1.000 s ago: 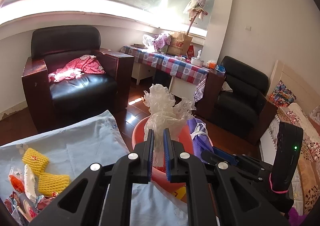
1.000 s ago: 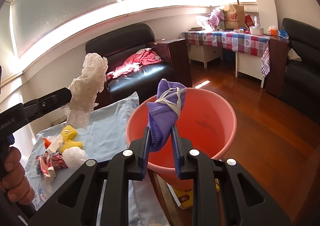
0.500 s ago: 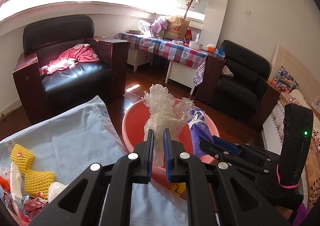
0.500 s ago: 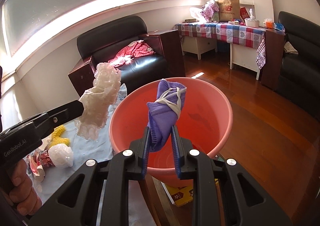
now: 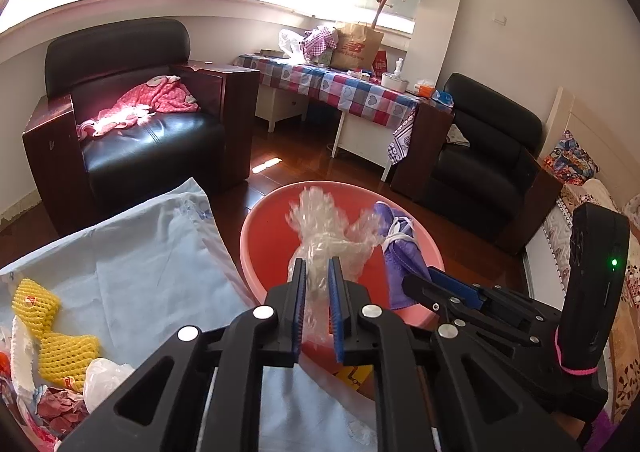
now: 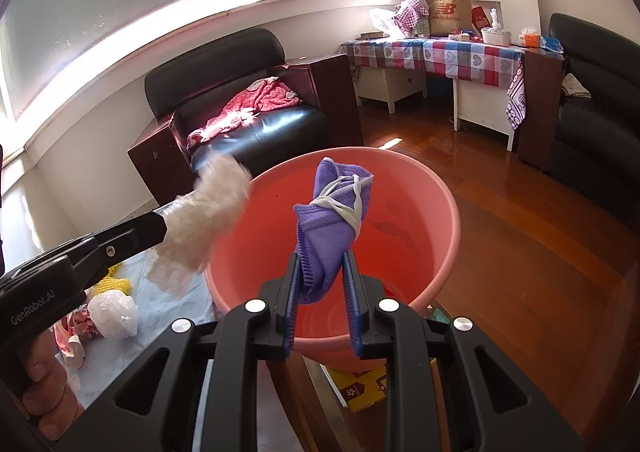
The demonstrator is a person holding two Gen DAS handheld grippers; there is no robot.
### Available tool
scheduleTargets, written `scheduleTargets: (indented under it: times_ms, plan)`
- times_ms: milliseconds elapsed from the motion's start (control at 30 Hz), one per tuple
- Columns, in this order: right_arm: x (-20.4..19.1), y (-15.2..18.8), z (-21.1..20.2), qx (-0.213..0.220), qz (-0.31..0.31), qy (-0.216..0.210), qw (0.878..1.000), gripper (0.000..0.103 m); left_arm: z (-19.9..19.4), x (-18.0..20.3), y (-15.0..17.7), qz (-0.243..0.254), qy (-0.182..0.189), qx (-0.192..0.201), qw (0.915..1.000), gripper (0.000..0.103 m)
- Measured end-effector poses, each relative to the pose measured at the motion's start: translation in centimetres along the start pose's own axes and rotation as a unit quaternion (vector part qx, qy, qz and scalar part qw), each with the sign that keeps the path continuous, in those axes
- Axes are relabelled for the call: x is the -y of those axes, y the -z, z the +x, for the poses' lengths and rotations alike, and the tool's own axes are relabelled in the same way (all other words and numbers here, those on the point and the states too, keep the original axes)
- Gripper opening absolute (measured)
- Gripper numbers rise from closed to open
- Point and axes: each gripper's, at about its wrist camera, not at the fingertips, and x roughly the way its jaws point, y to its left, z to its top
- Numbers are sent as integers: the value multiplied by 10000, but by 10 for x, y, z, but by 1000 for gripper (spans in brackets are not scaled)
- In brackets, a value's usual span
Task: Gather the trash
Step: 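Carry the clear bag and purple glove over the basin and release both, then move both open grippers back over the trash on the sheet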
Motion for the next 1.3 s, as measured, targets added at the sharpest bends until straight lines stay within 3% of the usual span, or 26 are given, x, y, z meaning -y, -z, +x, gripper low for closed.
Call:
scheduleTargets:
  times_ms: [167, 267, 300, 500, 700, 800, 1100, 1300]
  plan:
    - [1, 0, 0, 3, 2, 10, 10000, 21, 0, 0, 1, -99, 36, 32, 9999, 13]
    - [2, 1, 0, 13, -20, 25, 10000, 21, -5, 1, 2, -119, 32, 91, 9999, 26]
    - [3, 1, 0, 15, -24, 31, 10000, 21, -7, 1, 2, -127, 21, 116, 9998, 35]
    - [4, 2, 1, -61, -19, 97, 9999, 22, -27, -1, 2, -200, 28, 289, 9994, 48]
    - [7, 0, 6, -250, 182, 121, 9994, 23, -49, -7, 4, -290, 30, 398, 9988, 54]
    - [8, -1, 4, -219, 216, 100, 9995, 40, -57, -10, 5, -375, 20, 418, 9984, 55]
    - [-11, -4, -19, 111, -79, 41, 9999, 40, -84, -26, 17, -571, -168, 525, 9968, 56]
    - [-39, 0, -41, 569, -470, -208, 9971, 40, -109, -40, 31, -729, -429, 648, 9943, 56]
